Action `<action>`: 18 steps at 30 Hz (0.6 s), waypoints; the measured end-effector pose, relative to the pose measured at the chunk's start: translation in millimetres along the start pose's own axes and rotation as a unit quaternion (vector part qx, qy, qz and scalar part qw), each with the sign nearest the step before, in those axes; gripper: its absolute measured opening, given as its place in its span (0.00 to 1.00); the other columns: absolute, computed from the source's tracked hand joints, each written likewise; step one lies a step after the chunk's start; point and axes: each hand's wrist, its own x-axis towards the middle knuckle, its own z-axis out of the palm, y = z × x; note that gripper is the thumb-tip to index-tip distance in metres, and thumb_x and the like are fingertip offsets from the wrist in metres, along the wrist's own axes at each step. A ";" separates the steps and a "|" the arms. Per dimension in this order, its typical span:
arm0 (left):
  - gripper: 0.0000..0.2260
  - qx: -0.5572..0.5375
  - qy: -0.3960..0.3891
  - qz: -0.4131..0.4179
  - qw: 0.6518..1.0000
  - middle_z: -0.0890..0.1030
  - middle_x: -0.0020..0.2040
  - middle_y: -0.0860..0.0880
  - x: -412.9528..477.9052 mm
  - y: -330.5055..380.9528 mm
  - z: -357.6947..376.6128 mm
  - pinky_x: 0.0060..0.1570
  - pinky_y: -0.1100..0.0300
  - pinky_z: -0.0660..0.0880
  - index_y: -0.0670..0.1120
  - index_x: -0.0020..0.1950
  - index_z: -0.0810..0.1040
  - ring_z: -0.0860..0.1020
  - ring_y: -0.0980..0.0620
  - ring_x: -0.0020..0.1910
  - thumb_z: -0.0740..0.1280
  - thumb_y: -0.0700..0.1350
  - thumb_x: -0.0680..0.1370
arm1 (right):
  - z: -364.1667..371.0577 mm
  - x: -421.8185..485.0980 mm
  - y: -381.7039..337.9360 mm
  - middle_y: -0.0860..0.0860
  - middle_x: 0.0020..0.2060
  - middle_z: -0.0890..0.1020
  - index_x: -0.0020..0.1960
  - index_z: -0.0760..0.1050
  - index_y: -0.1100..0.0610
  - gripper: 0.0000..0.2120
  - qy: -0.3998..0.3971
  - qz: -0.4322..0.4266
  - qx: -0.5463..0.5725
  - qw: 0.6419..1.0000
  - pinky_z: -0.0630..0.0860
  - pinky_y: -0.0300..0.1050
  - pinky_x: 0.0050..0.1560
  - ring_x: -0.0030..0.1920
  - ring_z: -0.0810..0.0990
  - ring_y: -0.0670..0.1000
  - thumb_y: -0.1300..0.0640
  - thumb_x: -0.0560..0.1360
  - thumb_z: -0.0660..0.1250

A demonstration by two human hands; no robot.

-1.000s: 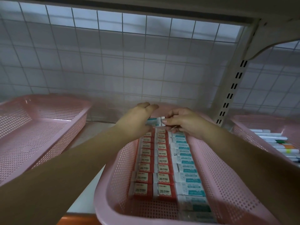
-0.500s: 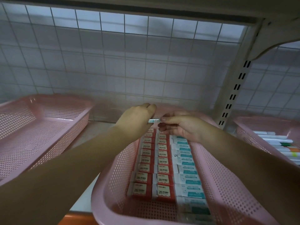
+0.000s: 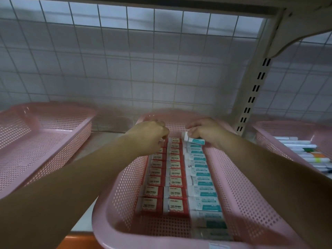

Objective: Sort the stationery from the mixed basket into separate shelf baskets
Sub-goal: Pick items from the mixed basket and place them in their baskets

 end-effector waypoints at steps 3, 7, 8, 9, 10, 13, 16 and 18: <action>0.11 -0.015 -0.009 -0.004 1.000 0.76 0.55 0.52 -0.1 0.1 -0.6 0.62 0.57 0.68 0.47 0.58 0.76 0.72 0.53 0.57 0.62 0.43 0.77 | 8.6 3.6 6.0 0.52 0.51 0.79 0.52 0.78 0.56 0.10 0.000 -0.005 -0.100 0.995 0.74 0.42 0.47 0.49 0.78 0.50 0.65 0.71 0.69; 0.11 -0.023 -0.018 -0.017 0.999 0.76 0.55 0.51 0.1 -0.1 -1.2 0.57 0.60 0.70 0.47 0.59 0.76 0.73 0.53 0.55 0.62 0.42 0.77 | 2.4 3.5 4.6 0.50 0.49 0.79 0.50 0.77 0.55 0.08 0.040 -0.039 -0.182 0.982 0.73 0.39 0.43 0.47 0.77 0.48 0.63 0.72 0.69; 0.11 -0.024 -0.026 -0.021 0.999 0.76 0.55 0.51 0.2 -0.1 -1.2 0.55 0.61 0.71 0.47 0.59 0.76 0.74 0.53 0.55 0.62 0.42 0.77 | -1.3 3.3 4.8 0.50 0.48 0.79 0.49 0.77 0.55 0.07 0.040 -0.034 -0.184 0.981 0.73 0.39 0.42 0.46 0.77 0.48 0.62 0.71 0.70; 0.11 -0.022 -0.033 -0.023 0.999 0.76 0.55 0.50 0.4 0.0 -1.1 0.54 0.60 0.72 0.46 0.59 0.76 0.74 0.53 0.54 0.62 0.42 0.77 | -4.1 2.4 5.3 0.51 0.48 0.79 0.47 0.76 0.55 0.07 0.027 -0.022 -0.188 0.982 0.73 0.40 0.42 0.46 0.77 0.49 0.62 0.71 0.70; 0.11 -0.019 -0.039 -0.023 0.999 0.76 0.55 0.50 0.6 0.2 -1.1 0.54 0.60 0.73 0.46 0.59 0.76 0.74 0.52 0.54 0.62 0.43 0.78 | -5.4 0.6 6.0 0.51 0.49 0.79 0.47 0.75 0.55 0.08 0.004 -0.006 -0.201 0.980 0.74 0.42 0.45 0.47 0.76 0.50 0.62 0.70 0.71; 0.11 -0.014 -0.045 -0.023 0.999 0.76 0.55 0.50 0.6 0.2 -0.9 0.54 0.58 0.73 0.46 0.59 0.75 0.74 0.51 0.55 0.61 0.43 0.78 | -3.1 -1.3 10.9 0.51 0.51 0.77 0.49 0.74 0.56 0.12 -0.034 0.010 -0.286 0.958 0.74 0.46 0.52 0.51 0.76 0.52 0.59 0.68 0.74; 0.11 -0.013 -0.042 -0.023 0.999 0.76 0.55 0.49 -0.3 0.0 -1.0 0.55 0.56 0.74 0.46 0.59 0.75 0.75 0.51 0.55 0.61 0.43 0.78 | 0.0 1.6 13.4 0.51 0.50 0.77 0.46 0.73 0.56 0.10 -0.002 -0.022 -0.339 0.940 0.71 0.42 0.45 0.48 0.75 0.50 0.61 0.69 0.73; 0.10 -0.010 -0.040 -0.019 0.999 0.76 0.54 0.49 -0.7 -0.1 -1.5 0.54 0.56 0.74 0.45 0.58 0.75 0.75 0.51 0.54 0.61 0.42 0.78 | 0.4 4.3 15.0 0.52 0.49 0.77 0.44 0.73 0.56 0.09 0.014 -0.028 -0.347 0.938 0.72 0.42 0.46 0.48 0.76 0.51 0.62 0.69 0.72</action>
